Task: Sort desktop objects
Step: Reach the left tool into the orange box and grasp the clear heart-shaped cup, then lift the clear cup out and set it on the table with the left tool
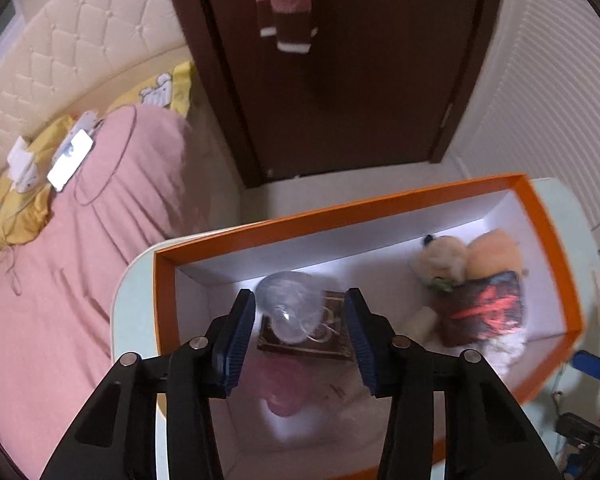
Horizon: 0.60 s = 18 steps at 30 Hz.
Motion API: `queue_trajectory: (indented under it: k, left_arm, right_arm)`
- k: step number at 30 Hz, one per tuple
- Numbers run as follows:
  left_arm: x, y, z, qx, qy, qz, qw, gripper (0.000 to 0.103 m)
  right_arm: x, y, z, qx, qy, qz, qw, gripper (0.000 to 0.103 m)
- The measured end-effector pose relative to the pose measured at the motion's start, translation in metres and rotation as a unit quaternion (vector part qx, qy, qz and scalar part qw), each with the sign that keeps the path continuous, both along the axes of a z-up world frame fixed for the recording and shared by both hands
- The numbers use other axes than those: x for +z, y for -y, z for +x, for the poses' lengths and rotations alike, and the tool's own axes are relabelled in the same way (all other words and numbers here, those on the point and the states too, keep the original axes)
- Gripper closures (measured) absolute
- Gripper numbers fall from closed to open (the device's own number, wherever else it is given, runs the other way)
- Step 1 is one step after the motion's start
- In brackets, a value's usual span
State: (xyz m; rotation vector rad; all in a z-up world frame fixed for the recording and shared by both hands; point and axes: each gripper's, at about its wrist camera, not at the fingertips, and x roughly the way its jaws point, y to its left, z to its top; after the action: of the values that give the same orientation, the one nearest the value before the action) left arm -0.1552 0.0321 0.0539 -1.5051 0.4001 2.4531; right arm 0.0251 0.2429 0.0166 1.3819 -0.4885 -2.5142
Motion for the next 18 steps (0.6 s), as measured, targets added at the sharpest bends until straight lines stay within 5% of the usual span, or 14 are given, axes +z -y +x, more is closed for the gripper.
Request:
queue_trajectory:
  k: [8,18]
  left_arm:
    - [0.006,0.000,0.002,-0.005,-0.028,-0.001,0.9996,0.068]
    - [0.061,0.020,0.056,-0.016,-0.074,0.092,0.9929,0.068]
  right_arm:
    - [-0.004,-0.007,-0.004,-0.013,0.006,-0.016,1.000,0.027]
    - [-0.001,-0.005,-0.002,-0.009,0.000,0.002,1.000,0.027]
